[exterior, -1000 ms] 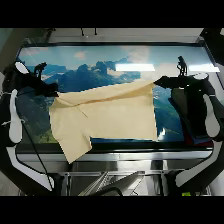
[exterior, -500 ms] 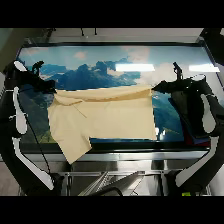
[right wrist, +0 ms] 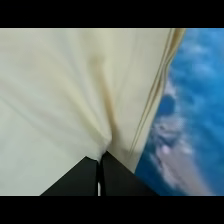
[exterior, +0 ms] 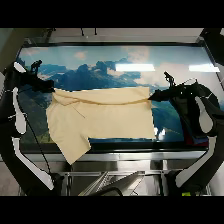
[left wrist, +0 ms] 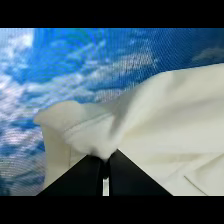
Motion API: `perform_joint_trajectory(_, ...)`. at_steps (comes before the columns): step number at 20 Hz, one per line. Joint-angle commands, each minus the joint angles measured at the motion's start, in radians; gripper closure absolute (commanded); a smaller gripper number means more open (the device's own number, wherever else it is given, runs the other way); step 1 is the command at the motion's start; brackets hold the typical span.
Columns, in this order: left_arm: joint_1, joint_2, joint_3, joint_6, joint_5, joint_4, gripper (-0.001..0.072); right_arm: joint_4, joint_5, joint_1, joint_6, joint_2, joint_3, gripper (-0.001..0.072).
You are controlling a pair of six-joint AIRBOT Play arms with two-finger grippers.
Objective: Fold the shirts.
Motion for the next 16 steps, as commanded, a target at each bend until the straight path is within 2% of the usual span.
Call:
perform_joint_trajectory(1, -0.001, 0.0, 0.0, 0.003, 0.008, -0.002, 0.0691, -0.046, -0.002, 0.025, 0.002, 0.0, -0.005, 0.0658)
perform_joint_trajectory(2, -0.001, 0.0, 0.001, 0.002, -0.007, -0.002, 0.0689, -0.046, -0.002, 0.027, 0.002, 0.0, -0.005, 0.0527)
perform_joint_trajectory(3, 0.0, 0.001, 0.01, 0.002, -0.037, 0.0, 0.0623, -0.047, 0.005, 0.024, 0.01, 0.003, -0.005, 0.0436)
perform_joint_trajectory(4, 0.003, 0.002, 0.026, 0.001, -0.071, 0.002, 0.0186, -0.051, 0.011, 0.019, 0.024, 0.013, -0.005, 0.041)
perform_joint_trajectory(5, 0.01, 0.005, 0.044, -0.032, -0.092, 0.004, 0.001, -0.061, 0.017, 0.008, 0.036, 0.031, -0.005, 0.0411)
perform_joint_trajectory(7, 0.037, 0.043, 0.037, -0.109, -0.111, 0.007, 0.0009, -0.066, 0.056, -0.019, 0.055, 0.081, -0.005, 0.041)
perform_joint_trajectory(10, 0.09, 0.148, -0.094, -0.144, -0.151, 0.008, 0.001, -0.069, 0.137, -0.066, 0.063, 0.165, -0.03, 0.0411)
perform_joint_trajectory(13, 0.142, 0.285, -0.368, -0.145, -0.22, 0.007, 0.001, -0.069, 0.159, -0.111, 0.066, 0.264, -0.176, 0.0412)
perform_joint_trajectory(16, 0.179, 0.451, -0.707, -0.145, -0.204, 0.008, 0.0011, -0.069, 0.144, -0.166, 0.062, 0.389, -0.386, 0.0412)
